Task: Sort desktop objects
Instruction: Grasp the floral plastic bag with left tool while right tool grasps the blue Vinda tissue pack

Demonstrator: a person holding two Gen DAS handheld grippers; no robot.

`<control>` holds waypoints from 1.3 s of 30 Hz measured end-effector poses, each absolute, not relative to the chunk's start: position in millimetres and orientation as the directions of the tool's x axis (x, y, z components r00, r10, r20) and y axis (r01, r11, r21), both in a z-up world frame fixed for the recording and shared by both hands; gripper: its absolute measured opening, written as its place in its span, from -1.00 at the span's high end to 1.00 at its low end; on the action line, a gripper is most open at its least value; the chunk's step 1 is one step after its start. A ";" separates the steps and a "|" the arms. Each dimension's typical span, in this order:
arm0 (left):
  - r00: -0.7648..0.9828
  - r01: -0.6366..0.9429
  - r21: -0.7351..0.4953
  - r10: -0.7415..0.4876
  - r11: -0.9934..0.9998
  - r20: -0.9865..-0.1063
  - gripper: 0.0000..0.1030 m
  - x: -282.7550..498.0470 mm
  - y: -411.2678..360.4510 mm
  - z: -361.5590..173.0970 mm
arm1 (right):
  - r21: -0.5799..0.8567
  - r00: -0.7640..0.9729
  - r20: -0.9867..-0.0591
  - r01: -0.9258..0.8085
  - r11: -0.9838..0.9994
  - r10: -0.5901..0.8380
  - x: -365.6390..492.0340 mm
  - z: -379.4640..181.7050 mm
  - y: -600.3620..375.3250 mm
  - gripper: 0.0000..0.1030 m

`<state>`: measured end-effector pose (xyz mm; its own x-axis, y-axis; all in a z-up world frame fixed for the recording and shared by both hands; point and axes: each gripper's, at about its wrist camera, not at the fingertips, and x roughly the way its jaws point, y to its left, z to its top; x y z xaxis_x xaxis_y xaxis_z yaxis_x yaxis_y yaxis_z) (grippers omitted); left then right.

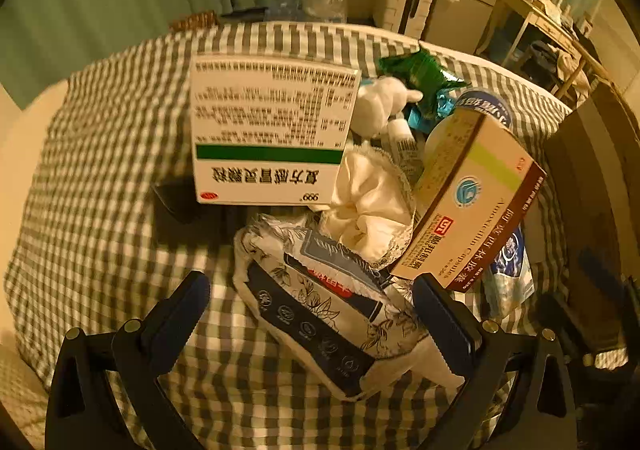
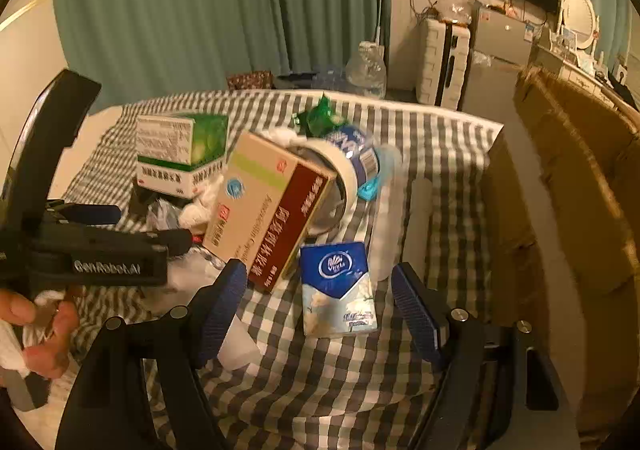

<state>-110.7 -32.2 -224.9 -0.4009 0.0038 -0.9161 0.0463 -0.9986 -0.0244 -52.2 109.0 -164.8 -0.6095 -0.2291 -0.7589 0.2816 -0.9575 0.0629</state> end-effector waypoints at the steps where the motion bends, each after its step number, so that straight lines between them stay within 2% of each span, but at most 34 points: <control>1: -0.395 0.048 -0.028 0.007 -0.998 -0.919 -1.00 -111.3 -33.0 -227.6 | 0.061 -0.606 -0.763 0.279 -0.958 -0.225 -53.8 -168.6 109.4 -0.45; 7: -0.332 0.098 -0.051 0.016 -0.994 -0.943 -1.00 -114.4 -40.9 -246.4 | 0.070 -0.579 -0.787 0.256 -0.964 -0.212 -63.7 -186.2 113.9 -0.45; 14: -0.335 0.123 -0.077 0.032 -0.989 -0.942 -1.00 -106.0 -46.8 -255.7 | 0.038 -0.555 -0.812 0.260 -0.965 -0.182 -70.0 -207.7 109.2 -0.45; 18: -0.293 0.139 -0.173 0.126 -0.975 -0.948 -1.00 -105.1 -51.0 -266.5 | 0.031 -0.537 -0.827 0.251 -0.967 -0.166 -72.5 -218.0 108.4 -0.45; 21: -0.198 0.152 -0.287 0.255 -0.946 -0.946 -1.00 -108.2 -50.4 -288.1 | 0.030 -0.531 -0.832 0.242 -0.970 -0.158 -74.5 -223.9 109.0 -0.46; 24: -0.204 0.144 -0.263 0.231 -0.954 -0.951 -1.00 -104.1 -48.4 -290.5 | 0.037 -0.520 -0.838 0.244 -0.969 -0.163 -75.8 -229.7 109.0 -0.46; 26: -0.217 0.136 -0.270 0.238 -0.953 -0.947 -0.88 -99.6 -51.2 -286.7 | 0.037 -0.513 -0.843 0.247 -0.968 -0.163 -77.0 -233.8 108.1 -0.46; 27: -0.221 0.133 -0.281 0.248 -0.950 -0.943 -0.66 -98.0 -52.3 -285.4 | 0.035 -0.514 -0.842 0.249 -0.968 -0.163 -77.5 -235.7 107.4 -0.46; 29: -0.231 0.118 -0.281 0.249 -0.952 -0.941 -0.49 -93.9 -52.7 -281.1 | 0.039 -0.519 -0.838 0.256 -0.966 -0.171 -77.0 -238.1 106.0 -0.46; 31: -0.242 0.089 -0.283 0.256 -0.955 -0.936 -0.15 -89.2 -50.5 -277.4 | 0.039 -0.520 -0.836 0.261 -0.965 -0.175 -76.7 -238.8 104.7 -0.46; 32: -0.248 0.077 -0.283 0.256 -0.956 -0.934 -0.10 -86.5 -48.4 -276.3 | 0.041 -0.523 -0.834 0.263 -0.964 -0.178 -76.7 -238.7 104.8 -0.45; 33: -0.261 0.065 -0.269 0.244 -0.961 -0.934 -0.01 -82.4 -48.1 -272.6 | 0.045 -0.526 -0.831 0.262 -0.964 -0.182 -75.9 -238.9 105.6 -0.32; 34: -0.269 0.058 -0.263 0.238 -0.963 -0.933 0.05 -79.6 -47.4 -272.8 | 0.045 -0.531 -0.828 0.258 -0.965 -0.180 -74.0 -238.9 107.3 -0.07; 36: -0.287 0.049 -0.263 0.238 -0.964 -0.928 0.15 -74.9 -51.5 -271.2 | 0.054 -0.533 -0.825 0.253 -0.966 -0.186 -72.5 -236.8 109.3 -0.04; 37: -0.292 0.047 -0.267 0.243 -0.963 -0.925 0.26 -71.5 -51.2 -265.0 | 0.065 -0.530 -0.826 0.254 -0.965 -0.195 -72.0 -235.9 110.0 -0.03; 39: -0.308 0.040 -0.271 0.246 -0.962 -0.919 0.31 -69.8 -60.6 -249.8 | 0.070 -0.539 -0.817 0.255 -0.964 -0.202 -70.1 -230.0 111.3 -0.03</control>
<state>-69.8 -60.6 -249.8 -0.3078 0.2458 -0.9192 0.0405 -0.9618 -0.2707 -70.1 111.3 -230.0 -0.5393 -0.2023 -0.8174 0.2549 -0.9644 0.0705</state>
